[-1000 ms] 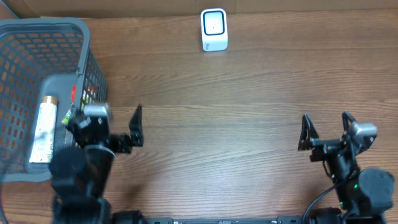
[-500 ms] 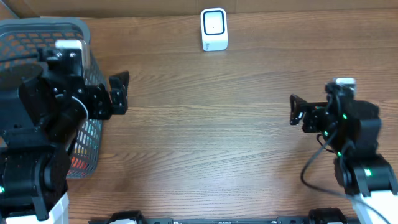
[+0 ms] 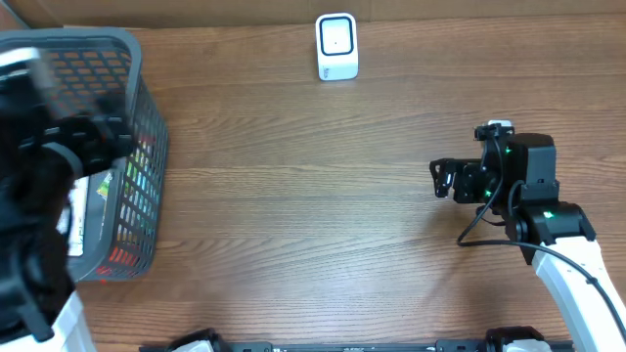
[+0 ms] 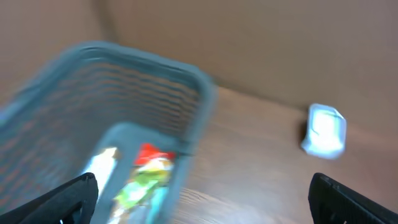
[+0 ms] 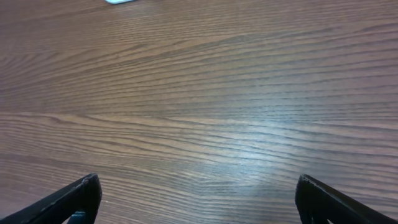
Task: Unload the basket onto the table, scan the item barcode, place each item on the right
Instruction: 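Reach the left gripper into the basket and grasp the green tea pouch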
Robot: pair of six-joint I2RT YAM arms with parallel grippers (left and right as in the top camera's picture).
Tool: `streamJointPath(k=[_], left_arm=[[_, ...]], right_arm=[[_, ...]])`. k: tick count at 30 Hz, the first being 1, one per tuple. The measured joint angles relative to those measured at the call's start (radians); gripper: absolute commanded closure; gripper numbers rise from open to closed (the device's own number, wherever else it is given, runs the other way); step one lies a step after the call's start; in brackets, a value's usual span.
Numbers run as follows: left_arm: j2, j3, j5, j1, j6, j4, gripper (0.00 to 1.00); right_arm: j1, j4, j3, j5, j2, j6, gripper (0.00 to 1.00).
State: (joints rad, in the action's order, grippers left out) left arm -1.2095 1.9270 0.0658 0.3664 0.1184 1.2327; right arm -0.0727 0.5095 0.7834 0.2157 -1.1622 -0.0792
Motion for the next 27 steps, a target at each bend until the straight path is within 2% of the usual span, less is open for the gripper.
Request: streamJointPath(k=[4, 9, 20, 27], left_arm=[[-0.040, 0.010, -0.005, 0.177, 0.051, 0.070, 0.00], [-0.183, 0.011, -0.008, 0.302, 0.074, 0.125, 0.00], [-0.467, 0.008, -0.011, 0.332, 0.086, 0.168, 0.00], [-0.583, -0.005, -0.010, 0.332, 0.082, 0.169, 0.05]], right_arm=[[0.000, 0.000, 0.000, 0.013, 0.000, 0.000, 0.00], [0.000, 0.000, 0.000, 0.016, 0.000, 0.000, 0.00], [0.000, 0.004, 0.000, 0.016, 0.000, 0.000, 0.00], [0.000, 0.004, 0.000, 0.016, 0.000, 0.000, 0.00]])
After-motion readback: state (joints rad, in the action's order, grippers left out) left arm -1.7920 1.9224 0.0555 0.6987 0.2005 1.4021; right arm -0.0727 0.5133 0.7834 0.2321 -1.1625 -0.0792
